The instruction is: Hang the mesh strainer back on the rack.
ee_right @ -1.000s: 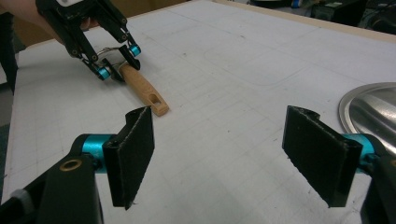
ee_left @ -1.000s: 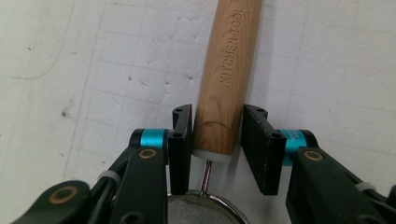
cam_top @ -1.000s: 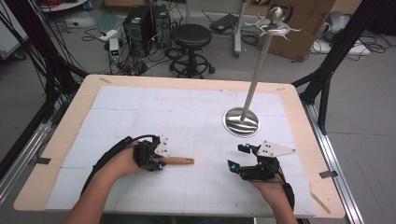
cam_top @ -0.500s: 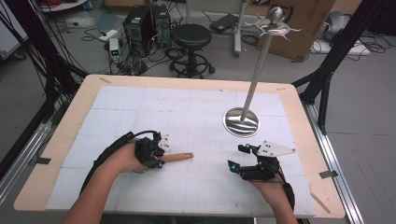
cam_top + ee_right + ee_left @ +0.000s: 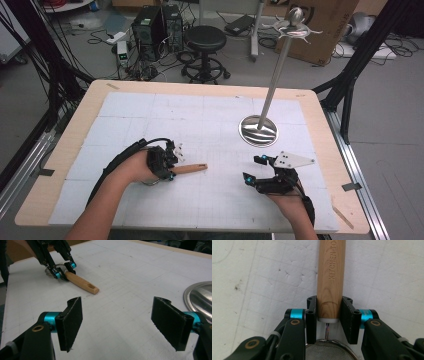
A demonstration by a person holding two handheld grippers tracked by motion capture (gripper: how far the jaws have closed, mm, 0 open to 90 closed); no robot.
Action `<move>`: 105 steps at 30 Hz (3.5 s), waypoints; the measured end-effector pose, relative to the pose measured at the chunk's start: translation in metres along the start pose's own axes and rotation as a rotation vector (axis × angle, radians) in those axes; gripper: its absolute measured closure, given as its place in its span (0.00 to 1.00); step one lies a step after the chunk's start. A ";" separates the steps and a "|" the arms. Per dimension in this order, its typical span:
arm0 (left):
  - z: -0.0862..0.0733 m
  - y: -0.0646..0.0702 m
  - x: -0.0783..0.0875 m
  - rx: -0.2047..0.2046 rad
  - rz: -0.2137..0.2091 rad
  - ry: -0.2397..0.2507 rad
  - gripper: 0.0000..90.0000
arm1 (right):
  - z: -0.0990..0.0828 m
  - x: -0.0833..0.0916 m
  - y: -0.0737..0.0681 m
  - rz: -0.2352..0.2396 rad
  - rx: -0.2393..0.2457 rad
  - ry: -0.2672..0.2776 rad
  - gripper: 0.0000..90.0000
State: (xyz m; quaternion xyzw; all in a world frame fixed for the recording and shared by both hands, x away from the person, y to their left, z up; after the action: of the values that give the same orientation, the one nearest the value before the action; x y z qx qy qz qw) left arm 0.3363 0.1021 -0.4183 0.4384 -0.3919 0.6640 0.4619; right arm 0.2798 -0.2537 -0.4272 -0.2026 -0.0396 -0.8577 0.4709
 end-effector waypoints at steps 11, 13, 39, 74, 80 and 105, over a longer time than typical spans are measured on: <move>0.004 -0.002 0.026 0.053 -0.037 0.225 0.76 | 0.000 0.002 0.002 -0.005 -0.002 0.006 0.27; 0.004 -0.004 0.032 0.072 -0.038 0.276 0.76 | 0.000 0.002 0.002 -0.004 -0.004 0.005 0.27; 0.037 -0.021 0.077 0.260 0.075 0.866 0.76 | -0.001 0.001 0.002 0.003 -0.007 0.007 0.27; 0.117 -0.059 0.133 0.180 0.080 1.015 0.76 | -0.001 -0.001 0.001 0.010 -0.005 -0.002 0.27; 0.129 -0.063 0.139 0.144 0.051 1.039 0.76 | -0.002 -0.001 0.002 0.012 -0.009 0.000 0.27; 0.190 -0.072 0.155 0.083 0.079 0.982 0.76 | -0.002 0.004 0.003 0.013 -0.016 0.019 0.27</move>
State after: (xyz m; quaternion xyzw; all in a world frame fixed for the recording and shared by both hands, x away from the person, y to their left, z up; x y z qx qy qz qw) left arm 0.4175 -0.0125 -0.2050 0.0766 -0.1177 0.8241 0.5487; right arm 0.2794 -0.2590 -0.4280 -0.1984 -0.0269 -0.8569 0.4750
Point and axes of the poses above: each handheld gripper's, and its own axes: x roughly backward along the jaws, z roughly out of its top, y roughly to its right, the point moved 1 cm from there along -x, roughly forward along the jaws, and after that the axes turned 2 degrees about z, right-handed, at the moved point
